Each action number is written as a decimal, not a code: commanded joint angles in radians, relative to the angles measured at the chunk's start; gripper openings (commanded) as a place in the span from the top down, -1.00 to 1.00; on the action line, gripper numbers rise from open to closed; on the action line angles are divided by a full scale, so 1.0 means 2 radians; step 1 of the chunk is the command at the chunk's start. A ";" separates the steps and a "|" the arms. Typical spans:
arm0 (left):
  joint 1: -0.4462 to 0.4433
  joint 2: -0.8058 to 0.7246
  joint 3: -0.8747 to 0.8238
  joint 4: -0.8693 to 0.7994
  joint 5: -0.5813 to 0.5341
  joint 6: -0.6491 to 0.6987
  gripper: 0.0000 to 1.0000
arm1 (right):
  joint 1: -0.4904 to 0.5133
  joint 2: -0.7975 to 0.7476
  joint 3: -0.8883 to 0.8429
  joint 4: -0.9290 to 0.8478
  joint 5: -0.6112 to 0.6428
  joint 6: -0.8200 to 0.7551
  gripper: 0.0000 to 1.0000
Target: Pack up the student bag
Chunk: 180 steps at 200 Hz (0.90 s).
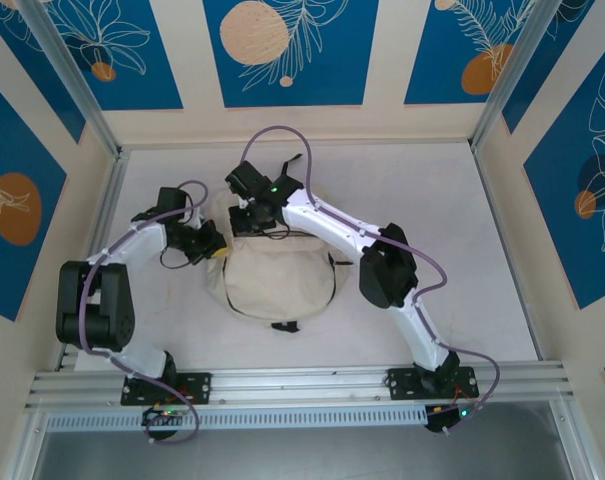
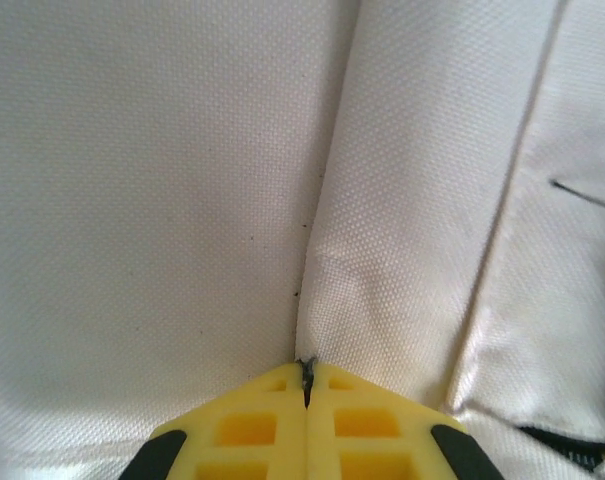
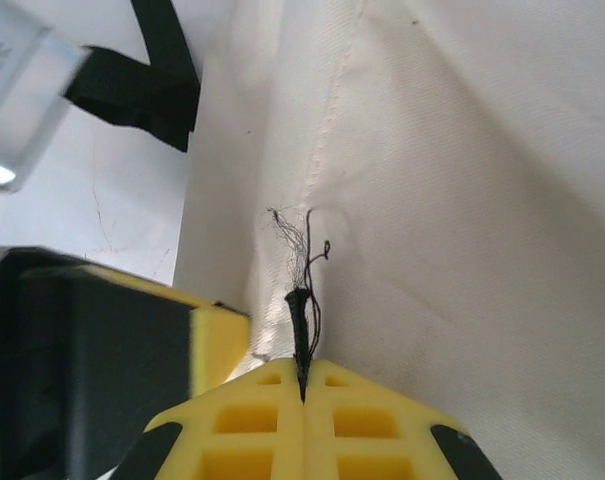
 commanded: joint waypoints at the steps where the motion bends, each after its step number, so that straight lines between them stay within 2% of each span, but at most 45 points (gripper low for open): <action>1: -0.003 -0.041 -0.006 -0.015 -0.037 0.025 1.00 | -0.011 -0.039 -0.009 0.003 -0.011 0.027 1.00; 34: -0.001 -0.066 -0.015 -0.039 -0.079 0.028 1.00 | -0.017 -0.049 -0.017 -0.010 0.018 0.045 1.00; 60: 0.001 -0.074 -0.015 -0.053 -0.114 0.021 1.00 | -0.017 -0.055 -0.020 -0.038 0.075 0.057 1.00; 98: 0.002 -0.073 -0.012 -0.054 -0.118 0.015 1.00 | -0.019 -0.058 -0.025 -0.093 0.162 0.095 1.00; 116: 0.002 -0.071 -0.011 -0.056 -0.122 0.013 1.00 | -0.023 -0.064 -0.036 -0.101 0.180 0.109 1.00; 143: 0.002 -0.070 -0.008 -0.053 -0.112 0.013 1.00 | -0.030 -0.076 -0.058 -0.088 0.159 0.113 1.00; 164: 0.002 -0.077 -0.007 -0.036 -0.073 0.011 1.00 | -0.035 -0.089 -0.083 -0.030 0.077 0.083 1.00; 180: 0.001 -0.082 -0.005 -0.017 -0.022 0.006 0.71 | -0.039 -0.094 -0.098 0.008 0.012 0.074 1.00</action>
